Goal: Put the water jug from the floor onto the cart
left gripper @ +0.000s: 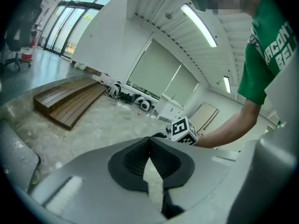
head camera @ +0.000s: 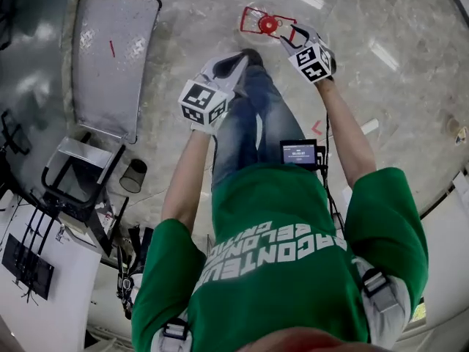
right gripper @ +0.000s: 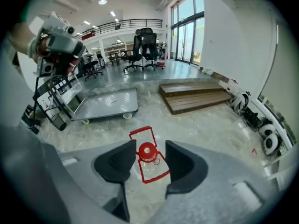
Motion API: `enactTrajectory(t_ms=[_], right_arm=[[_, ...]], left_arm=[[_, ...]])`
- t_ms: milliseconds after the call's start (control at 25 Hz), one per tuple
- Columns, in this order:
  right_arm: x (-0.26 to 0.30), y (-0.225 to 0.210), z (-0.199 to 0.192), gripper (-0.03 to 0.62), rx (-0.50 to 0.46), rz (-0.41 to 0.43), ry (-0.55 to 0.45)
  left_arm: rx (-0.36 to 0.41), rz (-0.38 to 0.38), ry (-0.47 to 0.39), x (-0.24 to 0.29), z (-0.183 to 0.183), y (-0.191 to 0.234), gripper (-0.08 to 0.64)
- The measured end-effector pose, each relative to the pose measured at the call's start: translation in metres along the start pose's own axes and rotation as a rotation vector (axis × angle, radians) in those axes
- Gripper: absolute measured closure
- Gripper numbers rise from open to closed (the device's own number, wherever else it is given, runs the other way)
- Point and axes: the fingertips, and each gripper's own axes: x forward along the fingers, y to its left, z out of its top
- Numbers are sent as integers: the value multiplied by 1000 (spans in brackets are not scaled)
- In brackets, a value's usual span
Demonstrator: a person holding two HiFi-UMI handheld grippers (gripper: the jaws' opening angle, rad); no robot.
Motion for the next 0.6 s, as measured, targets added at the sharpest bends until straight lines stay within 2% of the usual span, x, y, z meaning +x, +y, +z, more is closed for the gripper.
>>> enactTrajectory(t_ms=[240, 520, 600], right_arm=[[39, -21, -48, 391, 142, -78, 41], [74, -34, -100, 381, 280, -132, 90], [84, -39, -114, 375, 328, -136, 106]], left_arm=[[2, -3, 104, 53, -45, 50, 545], [-15, 3, 199, 104, -90, 102, 468], [-26, 16, 230, 120, -103, 119, 421]])
